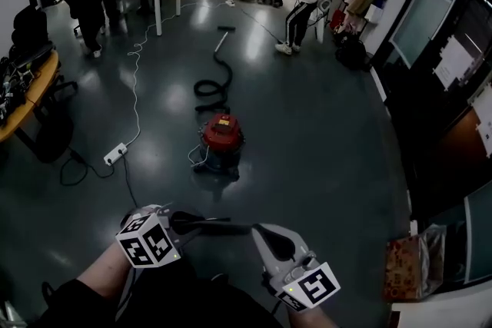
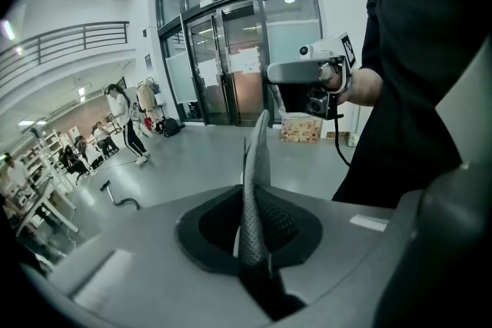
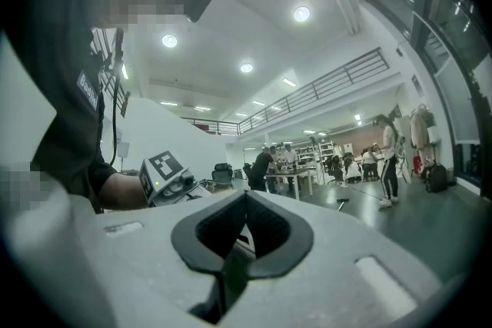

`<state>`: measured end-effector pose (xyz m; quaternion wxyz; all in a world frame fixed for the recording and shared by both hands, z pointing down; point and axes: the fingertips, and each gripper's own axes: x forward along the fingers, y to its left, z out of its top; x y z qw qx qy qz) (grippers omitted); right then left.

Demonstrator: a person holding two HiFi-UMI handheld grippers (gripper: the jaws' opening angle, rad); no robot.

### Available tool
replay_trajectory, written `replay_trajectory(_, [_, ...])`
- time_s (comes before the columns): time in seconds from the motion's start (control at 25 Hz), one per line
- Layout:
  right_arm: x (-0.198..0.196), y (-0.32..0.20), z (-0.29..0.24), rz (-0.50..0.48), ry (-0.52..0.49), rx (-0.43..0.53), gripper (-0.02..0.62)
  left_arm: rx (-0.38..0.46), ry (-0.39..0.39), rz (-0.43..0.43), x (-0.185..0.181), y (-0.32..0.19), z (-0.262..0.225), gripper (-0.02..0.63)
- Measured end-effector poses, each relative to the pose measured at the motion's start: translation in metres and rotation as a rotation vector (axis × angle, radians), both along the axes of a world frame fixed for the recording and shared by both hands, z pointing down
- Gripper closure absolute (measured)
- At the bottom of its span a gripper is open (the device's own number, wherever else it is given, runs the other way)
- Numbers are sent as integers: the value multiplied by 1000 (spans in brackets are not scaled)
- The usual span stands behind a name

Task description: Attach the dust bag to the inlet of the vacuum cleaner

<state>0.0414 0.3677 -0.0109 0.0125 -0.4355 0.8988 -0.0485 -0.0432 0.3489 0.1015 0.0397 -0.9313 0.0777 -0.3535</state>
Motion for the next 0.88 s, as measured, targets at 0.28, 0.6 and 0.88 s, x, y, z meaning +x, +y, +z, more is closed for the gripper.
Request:
replay_trajectory(0.28, [7, -74, 12, 24, 27, -28, 594, -13, 17, 48, 13, -58, 19, 580])
replay_trajectory(0.6, [2, -205, 39, 136, 95, -65, 594, 25, 23, 161, 12, -168, 48, 581])
replay_trajectory(0.88, [5, -304, 54, 217, 147, -73, 594, 43, 5, 233, 4, -241, 79, 581])
